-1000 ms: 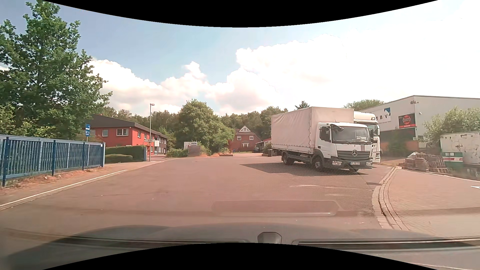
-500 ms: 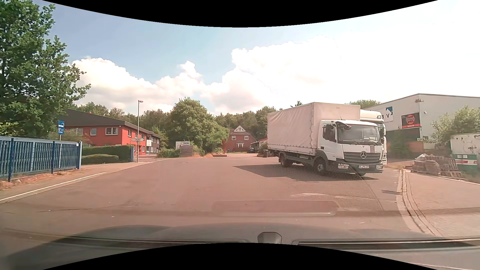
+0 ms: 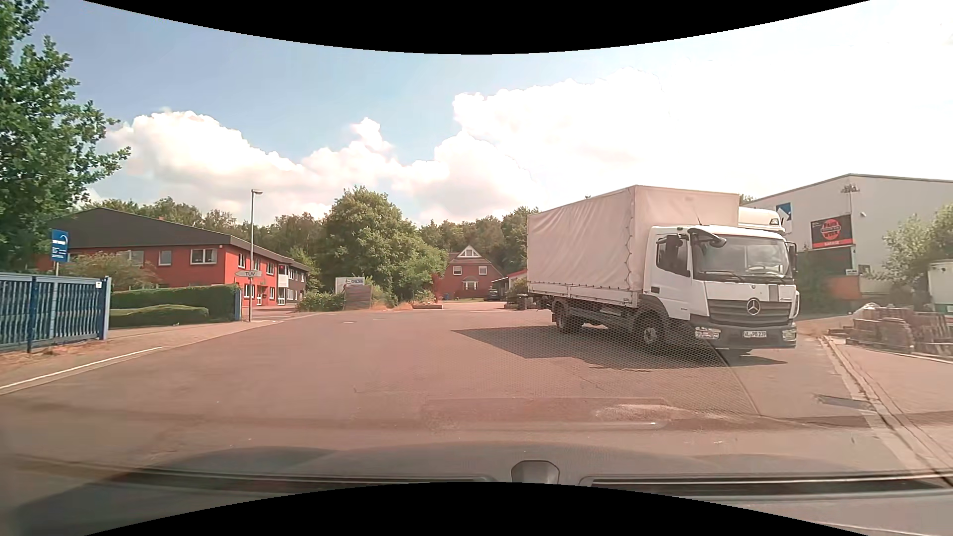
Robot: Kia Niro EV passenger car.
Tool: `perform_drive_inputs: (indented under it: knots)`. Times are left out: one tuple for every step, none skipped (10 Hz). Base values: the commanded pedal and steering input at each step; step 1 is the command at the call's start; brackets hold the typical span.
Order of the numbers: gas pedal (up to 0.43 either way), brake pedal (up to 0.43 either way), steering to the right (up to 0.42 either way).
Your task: Follow the waypoints while adhering to traffic rules and regulations
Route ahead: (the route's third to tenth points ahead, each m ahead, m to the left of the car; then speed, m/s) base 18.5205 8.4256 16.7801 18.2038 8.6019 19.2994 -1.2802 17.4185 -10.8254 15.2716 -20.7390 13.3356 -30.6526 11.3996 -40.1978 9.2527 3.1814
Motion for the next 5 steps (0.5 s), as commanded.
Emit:
perform_drive_inputs:
  knots:
    - [0.098,0.0,0.029]
    - [0.098,0.0,0.024]
    - [0.087,0.0,0.016]
    - [0.087,0.0,0.009]
    - [0.079,0.0,0.003]
